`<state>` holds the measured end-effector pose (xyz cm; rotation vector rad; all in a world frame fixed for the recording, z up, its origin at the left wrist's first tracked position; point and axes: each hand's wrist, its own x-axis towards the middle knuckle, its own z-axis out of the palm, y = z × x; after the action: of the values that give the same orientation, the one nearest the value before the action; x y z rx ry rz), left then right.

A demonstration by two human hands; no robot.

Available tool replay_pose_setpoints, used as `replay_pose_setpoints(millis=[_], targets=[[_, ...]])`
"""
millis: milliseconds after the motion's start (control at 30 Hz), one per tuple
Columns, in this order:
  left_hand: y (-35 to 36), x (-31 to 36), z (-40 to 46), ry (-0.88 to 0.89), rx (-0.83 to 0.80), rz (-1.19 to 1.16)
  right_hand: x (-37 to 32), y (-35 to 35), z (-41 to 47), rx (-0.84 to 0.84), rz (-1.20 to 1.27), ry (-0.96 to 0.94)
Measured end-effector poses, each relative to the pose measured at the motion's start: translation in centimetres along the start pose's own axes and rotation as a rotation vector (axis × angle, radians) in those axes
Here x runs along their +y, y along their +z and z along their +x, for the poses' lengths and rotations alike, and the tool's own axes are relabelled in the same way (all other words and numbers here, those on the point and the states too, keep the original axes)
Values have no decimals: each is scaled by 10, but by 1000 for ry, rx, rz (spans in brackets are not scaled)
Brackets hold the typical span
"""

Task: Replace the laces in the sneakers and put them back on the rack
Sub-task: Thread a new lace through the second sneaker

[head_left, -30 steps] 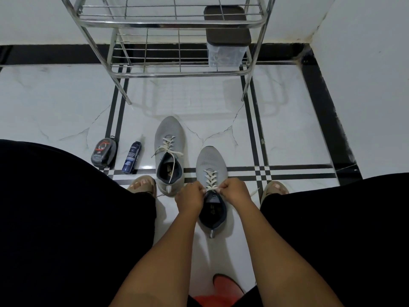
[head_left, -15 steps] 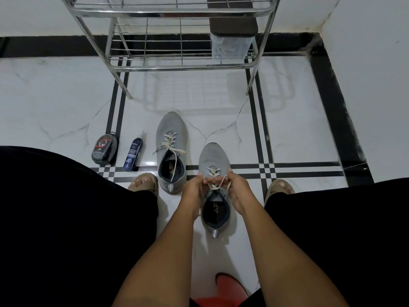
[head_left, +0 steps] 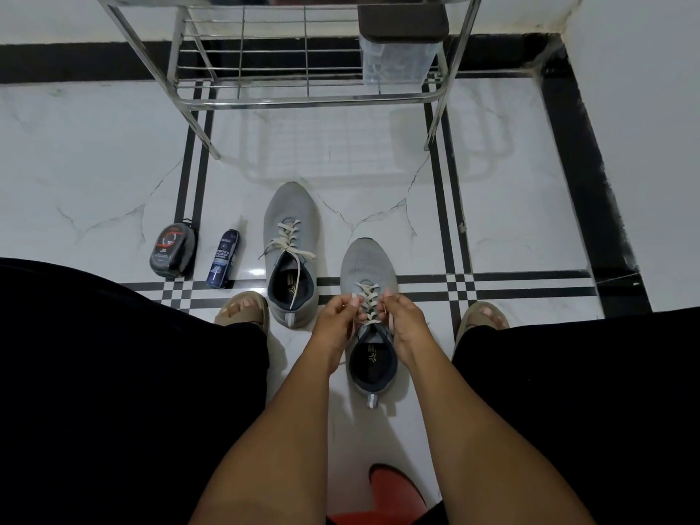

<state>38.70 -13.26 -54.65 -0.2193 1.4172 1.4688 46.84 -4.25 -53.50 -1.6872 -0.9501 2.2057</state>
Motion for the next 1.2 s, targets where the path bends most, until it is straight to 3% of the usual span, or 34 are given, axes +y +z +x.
replay_pose_setpoints(millis=[467,600,733,967,1200], targets=[[1,3,2,70,29,116,-4,-5,-9,-177,78,65],[0,4,2,50,-3,106,-3,-6,-8,-140,104,31],[3,4,3,35,72,137,-2,-6,-8,-72,133,7],[4,8,-1,43,-1,109,-4,-7,-9,-51,129,22],[4,11,-2,63,-18,242,-1,-5,-2,-64,-17,-21]])
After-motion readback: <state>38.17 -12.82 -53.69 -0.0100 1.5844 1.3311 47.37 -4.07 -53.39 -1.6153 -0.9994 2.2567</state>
